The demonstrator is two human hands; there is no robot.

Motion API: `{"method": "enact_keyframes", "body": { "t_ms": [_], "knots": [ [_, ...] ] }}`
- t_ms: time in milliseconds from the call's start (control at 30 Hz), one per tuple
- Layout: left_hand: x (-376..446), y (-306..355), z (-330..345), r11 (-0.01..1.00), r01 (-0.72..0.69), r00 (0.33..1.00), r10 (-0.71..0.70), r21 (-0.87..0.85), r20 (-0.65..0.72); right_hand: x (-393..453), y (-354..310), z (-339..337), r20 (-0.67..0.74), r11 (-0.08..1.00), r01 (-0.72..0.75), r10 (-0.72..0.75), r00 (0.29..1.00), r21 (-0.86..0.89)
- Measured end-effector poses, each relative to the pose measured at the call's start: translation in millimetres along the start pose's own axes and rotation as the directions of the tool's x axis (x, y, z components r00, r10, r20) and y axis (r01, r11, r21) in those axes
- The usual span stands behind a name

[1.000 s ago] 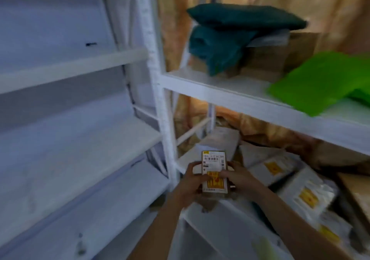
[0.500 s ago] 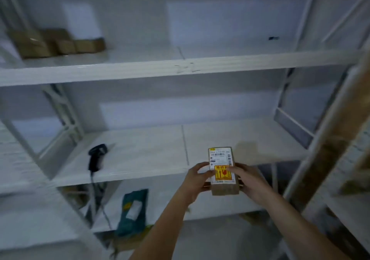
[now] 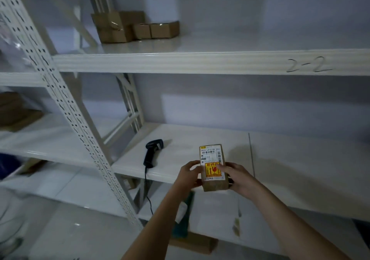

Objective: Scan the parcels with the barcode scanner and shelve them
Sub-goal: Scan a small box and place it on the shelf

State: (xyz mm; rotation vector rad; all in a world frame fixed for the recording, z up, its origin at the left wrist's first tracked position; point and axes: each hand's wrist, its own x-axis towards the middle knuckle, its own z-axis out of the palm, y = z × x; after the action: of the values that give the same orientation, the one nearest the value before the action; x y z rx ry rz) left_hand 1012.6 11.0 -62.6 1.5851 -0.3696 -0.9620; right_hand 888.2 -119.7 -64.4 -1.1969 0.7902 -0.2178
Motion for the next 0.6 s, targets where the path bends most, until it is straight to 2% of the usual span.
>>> {"method": "enact_keyframes", "body": {
  "t_ms": [167, 333, 467, 533, 600],
  "knots": [
    [75, 21, -41, 0.991, 0.076, 0.99, -0.061, 0.114, -0.129, 89, -21, 22, 0.01, 0.996, -0.086, 0.086, 0.996, -0.033],
    [140, 30, -93, 0.971, 0.087, 0.948, -0.012, 0.223, -0.317, 158, -42, 39, -0.002, 0.99, -0.115, 0.115, 0.993, -0.081],
    [171, 24, -136, 0.86, 0.18, 0.876, 0.081, 0.478, -0.475, 193, -48, 54, -0.048, 0.982, -0.153, 0.149, 0.988, -0.111],
    [187, 15, -161, 0.819, 0.25, 0.812, 0.112, 0.516, -0.572, 207, -50, 61, -0.055, 0.976, -0.153, 0.146, 0.988, -0.155],
    [201, 7, -179, 0.804, 0.339, 0.781, 0.048, 0.488, -0.623, 215, -50, 69, -0.071, 0.977, -0.158, 0.149, 0.986, -0.146]
  ]
}}
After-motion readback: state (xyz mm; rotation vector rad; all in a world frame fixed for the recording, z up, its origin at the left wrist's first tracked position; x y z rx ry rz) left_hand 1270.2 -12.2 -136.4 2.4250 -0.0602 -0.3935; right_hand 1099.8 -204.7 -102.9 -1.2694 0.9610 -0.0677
